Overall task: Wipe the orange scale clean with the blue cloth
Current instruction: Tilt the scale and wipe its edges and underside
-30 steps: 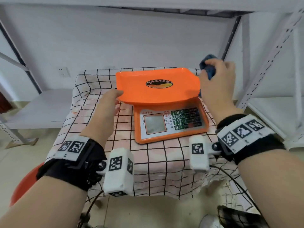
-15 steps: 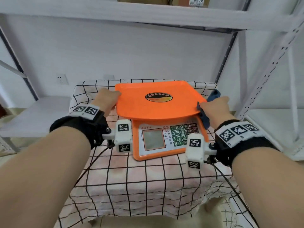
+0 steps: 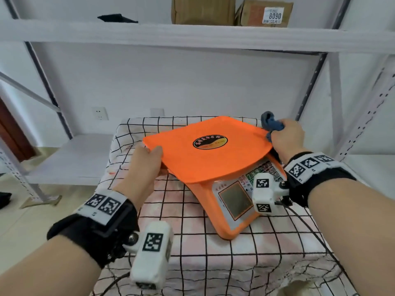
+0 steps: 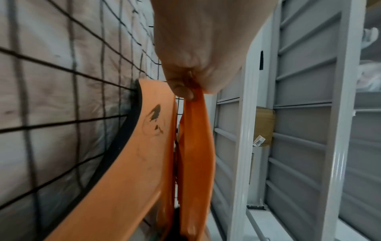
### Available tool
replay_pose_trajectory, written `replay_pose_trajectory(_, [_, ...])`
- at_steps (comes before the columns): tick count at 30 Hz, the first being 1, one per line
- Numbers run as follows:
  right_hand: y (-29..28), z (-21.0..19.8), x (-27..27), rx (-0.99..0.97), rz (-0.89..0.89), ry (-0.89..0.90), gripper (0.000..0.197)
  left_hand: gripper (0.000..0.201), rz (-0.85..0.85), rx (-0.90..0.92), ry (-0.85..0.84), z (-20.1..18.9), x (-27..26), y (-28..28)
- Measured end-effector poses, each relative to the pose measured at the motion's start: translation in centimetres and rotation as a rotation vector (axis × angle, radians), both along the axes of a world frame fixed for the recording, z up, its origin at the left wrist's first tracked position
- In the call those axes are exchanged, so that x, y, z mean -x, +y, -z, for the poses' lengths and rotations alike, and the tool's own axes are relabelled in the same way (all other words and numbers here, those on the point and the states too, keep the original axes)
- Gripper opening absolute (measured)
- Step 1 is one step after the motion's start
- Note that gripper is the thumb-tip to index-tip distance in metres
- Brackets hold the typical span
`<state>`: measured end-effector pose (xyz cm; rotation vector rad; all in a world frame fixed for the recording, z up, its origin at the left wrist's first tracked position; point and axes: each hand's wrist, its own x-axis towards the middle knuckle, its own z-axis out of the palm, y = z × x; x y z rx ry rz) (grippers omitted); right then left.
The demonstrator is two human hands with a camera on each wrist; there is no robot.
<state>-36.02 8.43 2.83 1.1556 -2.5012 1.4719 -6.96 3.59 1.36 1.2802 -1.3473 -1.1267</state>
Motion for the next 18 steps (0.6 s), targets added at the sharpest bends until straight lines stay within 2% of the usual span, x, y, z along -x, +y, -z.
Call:
replay_pose_trajectory(2, [0.0,0.2,-1.0,-0.053,-0.007,0.16,0.034,0.03,0.024,-0.005,0.044,0.2,0.0,1.1])
replay_pose_trajectory(4, [0.3,-0.1,-2.7,-0.023,-0.004,0.41,0.036,0.03,0.05,-0.001,0.06,0.2,0.1,1.6])
replay_pose_trajectory(6, [-0.1,-0.8,-4.3,-0.022,-0.081,0.582,0.033,0.028,0.048,-0.021,0.076,0.2,0.0,1.7])
replay_pose_trajectory(7, [-0.4,-1.2,-4.9,-0.119,-0.159,0.572,0.031,0.027,0.048,-0.033,0.082,0.3,-0.1,1.6])
replay_pose_trajectory(9, [-0.8,-1.5,-5.6,-0.521,-0.318,0.467,0.035,0.024,0.067,-0.053,0.077,0.3,-0.4,1.6])
replay_pose_trajectory(10, [-0.6,-1.6,-6.1,-0.708,-0.361,0.385,0.039,0.022,0.08,-0.064,0.065,0.3,-0.5,1.6])
replay_pose_trajectory(11, [-0.5,-1.5,-6.6,-0.805,-0.363,0.34,0.045,0.02,0.09,-0.073,0.052,0.2,-0.7,1.6])
replay_pose_trajectory(13, [-0.2,-1.2,-7.8,-0.833,-0.336,0.367,0.051,0.016,0.097,-0.09,0.018,0.0,-1.2,1.2])
replay_pose_trajectory(14, [0.2,-1.2,-8.9,-0.824,-0.342,0.398,0.049,0.014,0.098,-0.094,0.0,0.0,-1.4,0.8])
replay_pose_trajectory(16, [1.0,-1.3,-11.2,-0.751,-0.444,0.421,0.038,0.013,0.084,-0.097,-0.037,-0.2,-1.9,-0.1])
replay_pose_trajectory(18, [2.1,-1.5,-13.3,-0.602,-0.584,0.364,0.022,0.018,0.046,-0.092,-0.082,-0.3,-2.3,-1.1])
